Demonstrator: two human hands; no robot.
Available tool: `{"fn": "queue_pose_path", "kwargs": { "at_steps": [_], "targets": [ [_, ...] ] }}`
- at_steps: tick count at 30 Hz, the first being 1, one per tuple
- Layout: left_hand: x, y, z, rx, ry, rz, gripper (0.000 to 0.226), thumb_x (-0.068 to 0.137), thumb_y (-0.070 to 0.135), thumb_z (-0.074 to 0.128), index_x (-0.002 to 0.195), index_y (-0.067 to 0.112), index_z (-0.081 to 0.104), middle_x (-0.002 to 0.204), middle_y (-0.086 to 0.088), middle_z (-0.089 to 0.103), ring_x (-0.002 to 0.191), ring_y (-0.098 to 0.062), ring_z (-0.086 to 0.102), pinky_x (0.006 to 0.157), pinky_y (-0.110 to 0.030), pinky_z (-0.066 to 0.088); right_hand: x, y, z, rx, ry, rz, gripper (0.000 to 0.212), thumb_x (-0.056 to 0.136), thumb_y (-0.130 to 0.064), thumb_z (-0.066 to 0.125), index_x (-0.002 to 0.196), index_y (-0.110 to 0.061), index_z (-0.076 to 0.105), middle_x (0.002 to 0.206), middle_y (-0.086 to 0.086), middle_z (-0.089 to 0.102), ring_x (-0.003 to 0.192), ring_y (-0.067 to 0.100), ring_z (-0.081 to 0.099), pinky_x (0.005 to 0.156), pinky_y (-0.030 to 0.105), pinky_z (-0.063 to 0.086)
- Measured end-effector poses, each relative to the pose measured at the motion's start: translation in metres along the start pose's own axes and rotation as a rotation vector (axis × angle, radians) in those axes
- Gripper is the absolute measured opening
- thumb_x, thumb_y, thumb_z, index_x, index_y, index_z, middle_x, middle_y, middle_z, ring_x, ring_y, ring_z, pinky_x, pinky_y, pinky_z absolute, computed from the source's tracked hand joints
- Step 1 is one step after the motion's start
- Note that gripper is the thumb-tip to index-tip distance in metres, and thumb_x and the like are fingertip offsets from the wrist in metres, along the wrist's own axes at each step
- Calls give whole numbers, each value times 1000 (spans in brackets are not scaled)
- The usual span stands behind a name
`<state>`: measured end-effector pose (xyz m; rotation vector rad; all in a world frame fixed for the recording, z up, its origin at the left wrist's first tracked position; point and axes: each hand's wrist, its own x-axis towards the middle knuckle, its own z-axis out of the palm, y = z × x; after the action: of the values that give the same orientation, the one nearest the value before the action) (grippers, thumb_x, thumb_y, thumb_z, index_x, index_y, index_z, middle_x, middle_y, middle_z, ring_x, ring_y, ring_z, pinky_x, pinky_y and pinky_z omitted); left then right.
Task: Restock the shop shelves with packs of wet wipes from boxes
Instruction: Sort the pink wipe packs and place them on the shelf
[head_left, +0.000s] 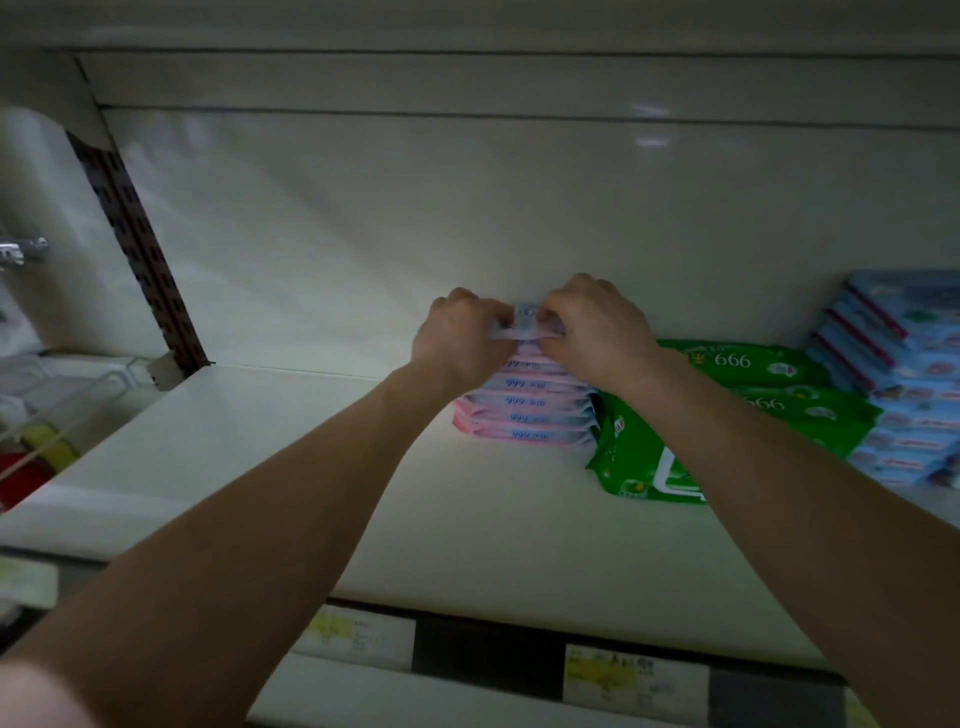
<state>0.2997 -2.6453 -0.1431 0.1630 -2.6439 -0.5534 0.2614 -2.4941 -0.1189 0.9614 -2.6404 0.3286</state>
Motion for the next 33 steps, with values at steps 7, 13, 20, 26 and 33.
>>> {"fn": "queue_pose_path", "kwargs": {
  "at_steps": [7, 13, 20, 26, 33],
  "targets": [
    [-8, 19, 2, 215, 57, -40, 27, 91, 29, 51, 115, 20, 60, 112, -8, 54, 106, -27, 52, 95, -43, 38, -5, -8, 3, -48, -25, 38, 22, 93, -11, 54, 114, -11, 58, 118, 14, 51, 110, 29, 48, 79, 33, 41],
    [-31, 38, -5, 116, 155, -121, 34, 92, 23, 52, 125, 23, 60, 121, -9, 55, 113, -30, 47, 96, -41, 38, -33, -13, -13, 171, 44, 135, 38, 90, -4, 49, 125, -13, 60, 127, 15, 52, 118, 32, 48, 94, 33, 44],
    [-103, 77, -8, -855, 318, -609, 28, 91, 5, 53, 117, 8, 63, 100, -8, 63, 75, -15, 57, 67, -22, 47, -101, -29, -16, 617, 159, 374, 30, 88, -5, 53, 114, -10, 69, 120, 10, 66, 113, 24, 60, 100, 30, 45],
    [-172, 102, 0, -1217, 223, -819, 18, 92, 7, 54, 106, 15, 61, 81, -5, 58, 71, -17, 53, 63, -27, 46, -170, -48, -5, 759, 158, 474, 17, 90, -11, 58, 98, -10, 73, 98, 12, 71, 94, 28, 65, 87, 42, 53],
    [-215, 116, -1, -1350, 63, -859, 11, 95, 12, 55, 102, 16, 62, 80, -1, 58, 71, -12, 54, 63, -25, 46, -233, -65, -4, 722, 185, 678, 19, 89, -15, 57, 101, -16, 72, 103, 6, 70, 97, 24, 64, 92, 38, 51]
  ]
}}
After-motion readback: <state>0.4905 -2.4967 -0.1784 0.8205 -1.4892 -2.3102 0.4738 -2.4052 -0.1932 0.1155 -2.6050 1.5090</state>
